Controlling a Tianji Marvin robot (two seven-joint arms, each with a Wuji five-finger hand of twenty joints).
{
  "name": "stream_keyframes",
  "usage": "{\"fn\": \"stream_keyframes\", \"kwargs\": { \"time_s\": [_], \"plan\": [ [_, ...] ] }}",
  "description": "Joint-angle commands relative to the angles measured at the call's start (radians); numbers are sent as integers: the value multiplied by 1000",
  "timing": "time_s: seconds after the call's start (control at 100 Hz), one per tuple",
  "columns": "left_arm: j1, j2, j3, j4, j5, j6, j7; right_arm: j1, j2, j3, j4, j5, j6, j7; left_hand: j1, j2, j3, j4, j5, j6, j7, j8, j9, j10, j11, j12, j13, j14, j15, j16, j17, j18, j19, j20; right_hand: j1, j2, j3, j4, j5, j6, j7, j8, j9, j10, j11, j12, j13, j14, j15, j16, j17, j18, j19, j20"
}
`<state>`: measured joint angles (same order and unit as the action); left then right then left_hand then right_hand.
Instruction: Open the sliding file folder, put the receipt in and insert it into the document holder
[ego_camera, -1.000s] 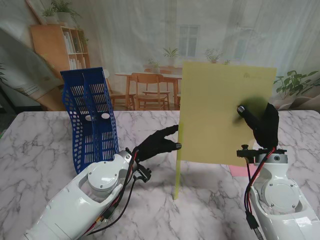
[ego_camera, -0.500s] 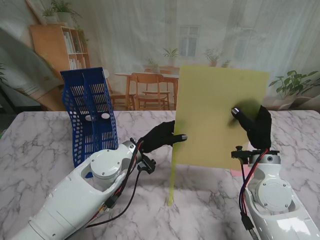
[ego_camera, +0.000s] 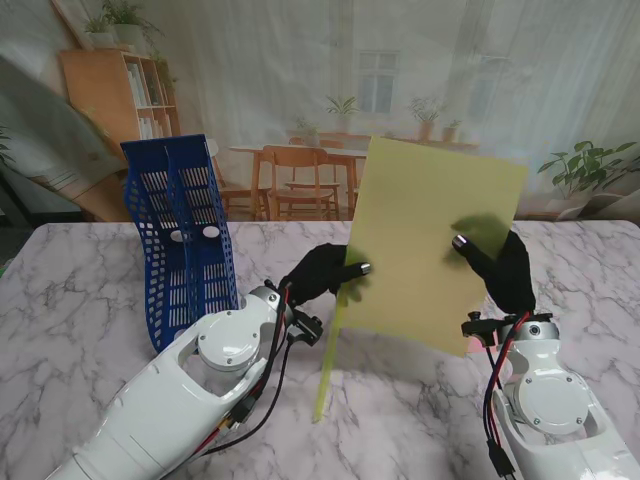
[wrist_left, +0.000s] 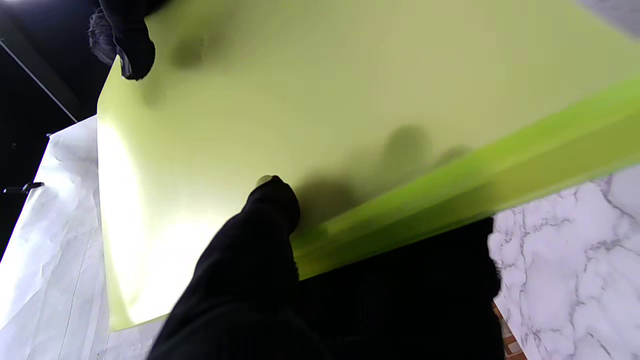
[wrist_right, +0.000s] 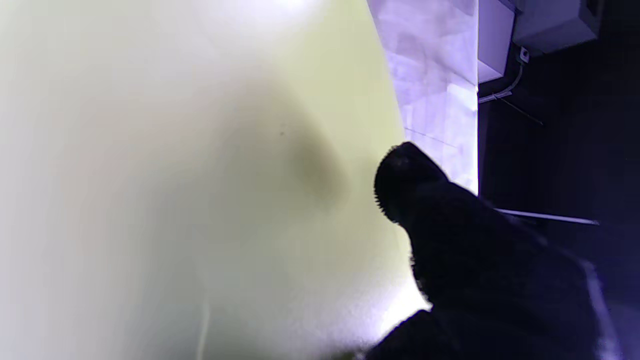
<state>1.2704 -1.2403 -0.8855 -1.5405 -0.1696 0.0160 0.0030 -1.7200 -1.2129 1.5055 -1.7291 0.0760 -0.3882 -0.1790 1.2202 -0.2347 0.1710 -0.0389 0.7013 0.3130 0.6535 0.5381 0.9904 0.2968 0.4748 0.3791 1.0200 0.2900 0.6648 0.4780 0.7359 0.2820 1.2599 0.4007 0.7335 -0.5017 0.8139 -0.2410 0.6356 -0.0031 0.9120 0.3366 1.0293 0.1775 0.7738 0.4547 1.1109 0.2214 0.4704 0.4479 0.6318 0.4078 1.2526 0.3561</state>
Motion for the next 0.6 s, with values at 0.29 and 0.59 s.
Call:
{"fn": "stream_keyframes", "kwargs": {
  "time_s": [0.29,0.59],
  "plan": [
    [11,-4,-9,-8,-6,8,8,-114,61,91,-38,23,46,228,71,18,81,2,28,-61,33,15,39,14,20,11,49,37,26,-7,87,-70,65,-36,-5,14,205,158,-223,42,-349,81,-404,-13,-125,-105,-304,-6,-131,-93,-212,-22,-113,-41],
    [10,-5,-13,-17,-5,22,12,-160,95,144,-36,11,49,371,71,20,81,2,24,-61,36,15,36,14,22,11,46,36,27,-10,86,-70,68,-47,108,-174,653,266,-476,-29,-384,-22,-614,-96,-227,-156,-495,-75,-201,-162,-352,-99,-208,-64]
  ]
}}
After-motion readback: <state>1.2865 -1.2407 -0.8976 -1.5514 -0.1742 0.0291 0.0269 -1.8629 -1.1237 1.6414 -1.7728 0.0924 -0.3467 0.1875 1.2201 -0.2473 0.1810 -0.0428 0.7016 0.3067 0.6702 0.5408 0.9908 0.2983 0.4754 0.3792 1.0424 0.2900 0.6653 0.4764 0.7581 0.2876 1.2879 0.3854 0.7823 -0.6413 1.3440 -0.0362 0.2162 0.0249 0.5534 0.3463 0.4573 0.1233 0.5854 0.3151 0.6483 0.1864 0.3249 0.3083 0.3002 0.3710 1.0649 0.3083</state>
